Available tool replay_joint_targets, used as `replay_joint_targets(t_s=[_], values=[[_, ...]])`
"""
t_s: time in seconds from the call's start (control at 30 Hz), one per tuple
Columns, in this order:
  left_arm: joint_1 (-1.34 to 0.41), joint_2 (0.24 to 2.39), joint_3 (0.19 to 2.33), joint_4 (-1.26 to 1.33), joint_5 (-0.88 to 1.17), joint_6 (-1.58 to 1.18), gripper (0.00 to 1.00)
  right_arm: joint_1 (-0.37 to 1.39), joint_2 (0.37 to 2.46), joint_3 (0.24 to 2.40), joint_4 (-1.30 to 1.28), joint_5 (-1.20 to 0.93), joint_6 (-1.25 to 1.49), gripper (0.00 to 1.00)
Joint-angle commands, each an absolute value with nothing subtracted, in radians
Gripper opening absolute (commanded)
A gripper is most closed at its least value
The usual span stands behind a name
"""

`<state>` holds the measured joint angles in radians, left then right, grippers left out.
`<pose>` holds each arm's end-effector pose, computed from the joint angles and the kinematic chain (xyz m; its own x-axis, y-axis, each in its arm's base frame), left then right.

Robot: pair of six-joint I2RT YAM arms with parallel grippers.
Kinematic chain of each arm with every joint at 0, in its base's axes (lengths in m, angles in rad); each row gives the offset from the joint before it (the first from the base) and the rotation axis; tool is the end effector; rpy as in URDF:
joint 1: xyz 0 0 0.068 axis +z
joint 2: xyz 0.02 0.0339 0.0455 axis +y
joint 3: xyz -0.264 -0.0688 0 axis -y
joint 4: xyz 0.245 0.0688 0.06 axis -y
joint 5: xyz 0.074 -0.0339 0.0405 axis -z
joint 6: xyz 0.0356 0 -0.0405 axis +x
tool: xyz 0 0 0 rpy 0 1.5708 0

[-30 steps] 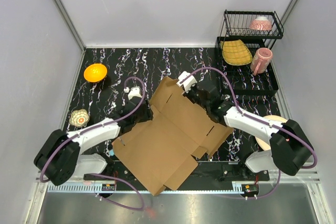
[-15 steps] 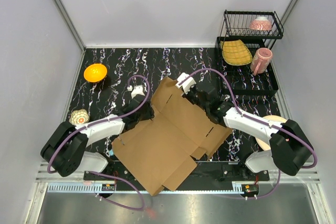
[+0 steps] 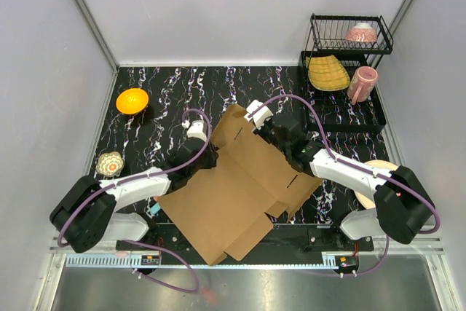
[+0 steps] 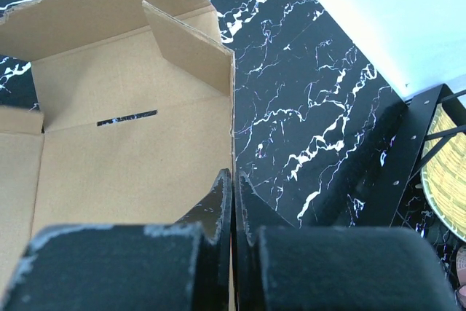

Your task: Fold the paper box

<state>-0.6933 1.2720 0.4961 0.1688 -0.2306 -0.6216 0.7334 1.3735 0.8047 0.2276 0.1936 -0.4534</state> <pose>0.1963 -0.1525 0.1751 -0.6349 -0.2095 -0.7436 0.1329 0.9186 -0.3723 0.2346 0.2022 0.2545 0.0053 -0.5739 -0.8189 -0.5783 0.6664 -0.4706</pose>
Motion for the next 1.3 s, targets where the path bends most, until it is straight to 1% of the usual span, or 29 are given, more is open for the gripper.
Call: replay_joint_targets(t_s=[0.0,0.1,0.2,0.33,0.43,0.53,0.57,0.67,0.8,0.87,0.9,0.97,1.03,1.17,1.2,1.27], values=[[-0.764,1.255,0.474,0.302,-0.178,-0.586,0.17,0.759,1.361,0.802,0.276,0.172,-0.445,0.01],[-0.833,1.264,0.472,0.292,-0.222,-0.549,0.16,0.761,1.359,0.802,0.272,0.175,-0.449,0.01],[-0.912,1.293,0.494,0.230,-0.338,-0.512,0.16,0.765,1.359,0.801,0.267,0.181,-0.457,0.01],[-0.989,1.331,0.514,0.166,-0.440,-0.495,0.16,0.770,1.361,0.801,0.261,0.183,-0.462,0.01],[-1.031,1.350,0.535,0.104,-0.514,-0.499,0.18,0.776,1.367,0.802,0.253,0.187,-0.466,0.01],[-1.042,1.316,0.557,0.039,-0.576,-0.514,0.34,0.782,1.371,0.807,0.245,0.198,-0.476,0.01],[-1.042,1.299,0.564,0.003,-0.590,-0.515,0.42,0.782,1.371,0.808,0.244,0.202,-0.479,0.01],[-1.042,1.200,0.606,-0.067,-0.644,-0.512,0.53,0.785,1.365,0.811,0.241,0.224,-0.495,0.01],[-1.042,1.036,0.661,-0.106,-0.676,-0.471,0.57,0.790,1.362,0.827,0.227,0.247,-0.532,0.01],[-1.040,0.987,0.692,-0.112,-0.695,-0.454,0.58,0.795,1.367,0.834,0.225,0.265,-0.552,0.00],[-1.039,0.945,0.701,-0.107,-0.715,-0.450,0.61,0.802,1.367,0.839,0.225,0.274,-0.580,0.00],[-1.007,0.905,0.725,-0.088,-0.722,-0.437,0.64,0.813,1.371,0.844,0.227,0.308,-0.615,0.00],[-0.962,0.899,0.745,-0.075,-0.686,-0.425,0.66,0.828,1.379,0.844,0.238,0.340,-0.667,0.00],[-0.755,0.980,0.775,-0.068,-0.546,-0.439,0.66,0.864,1.388,0.827,0.313,0.405,-0.759,0.00],[-0.727,0.998,0.781,-0.064,-0.496,-0.440,0.67,0.880,1.391,0.815,0.333,0.437,-0.806,0.00],[-0.690,1.040,0.775,-0.016,-0.479,-0.430,0.66,0.900,1.402,0.802,0.395,0.472,-0.892,0.00]])
